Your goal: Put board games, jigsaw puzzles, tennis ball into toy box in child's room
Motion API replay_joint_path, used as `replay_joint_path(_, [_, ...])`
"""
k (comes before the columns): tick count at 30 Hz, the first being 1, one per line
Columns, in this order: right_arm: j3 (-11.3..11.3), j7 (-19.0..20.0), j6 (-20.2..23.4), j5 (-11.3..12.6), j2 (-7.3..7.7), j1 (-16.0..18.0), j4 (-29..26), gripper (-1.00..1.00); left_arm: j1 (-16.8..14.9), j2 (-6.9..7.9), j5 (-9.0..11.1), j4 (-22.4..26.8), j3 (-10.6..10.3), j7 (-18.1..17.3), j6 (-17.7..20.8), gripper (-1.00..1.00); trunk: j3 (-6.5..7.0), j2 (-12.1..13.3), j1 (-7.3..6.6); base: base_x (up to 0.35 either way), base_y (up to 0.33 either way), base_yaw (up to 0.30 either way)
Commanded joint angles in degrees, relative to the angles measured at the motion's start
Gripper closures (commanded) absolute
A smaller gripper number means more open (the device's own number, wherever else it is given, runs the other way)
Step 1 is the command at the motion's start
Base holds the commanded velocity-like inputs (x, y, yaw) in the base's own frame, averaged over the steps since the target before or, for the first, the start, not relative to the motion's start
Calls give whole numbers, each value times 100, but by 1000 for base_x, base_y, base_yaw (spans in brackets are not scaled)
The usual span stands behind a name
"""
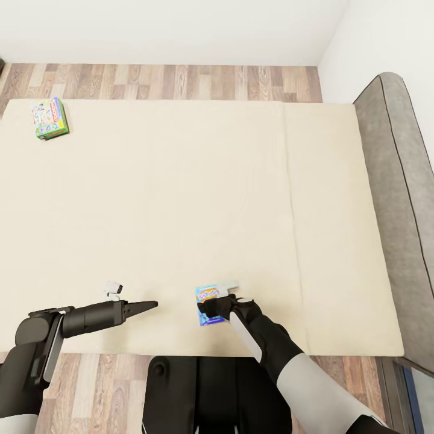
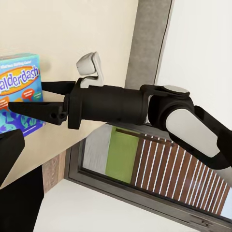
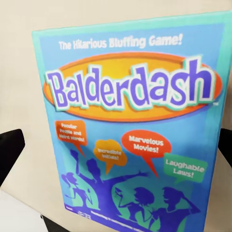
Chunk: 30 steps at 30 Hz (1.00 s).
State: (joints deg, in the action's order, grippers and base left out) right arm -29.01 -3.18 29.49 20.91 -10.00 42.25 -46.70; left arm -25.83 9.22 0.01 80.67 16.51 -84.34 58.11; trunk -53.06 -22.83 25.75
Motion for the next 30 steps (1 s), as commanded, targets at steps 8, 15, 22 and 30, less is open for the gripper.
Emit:
replay_joint_path(8, [-8,-33,21,44,0,3,-5,-100,-1,3,-5,2,1,-21,65,-100,-6,-9,3,0,43,0])
replay_joint_path(15, [-8,-33,21,44,0,3,-5,-100,-1,2,1,2,1,-21,61,-100,-6,-9,3,0,15,0])
replay_joint_path(22, [-8,-34,21,44,0,3,-5,-100,-1,3,-1,2,1,-21,60,-100,-6,-9,3,0,25,0])
replay_joint_path(30, [-8,-33,-109,44,0,3,24,-100,-1,2,2,2,1,-21,60,-100,-6,-9,3,0,6,0])
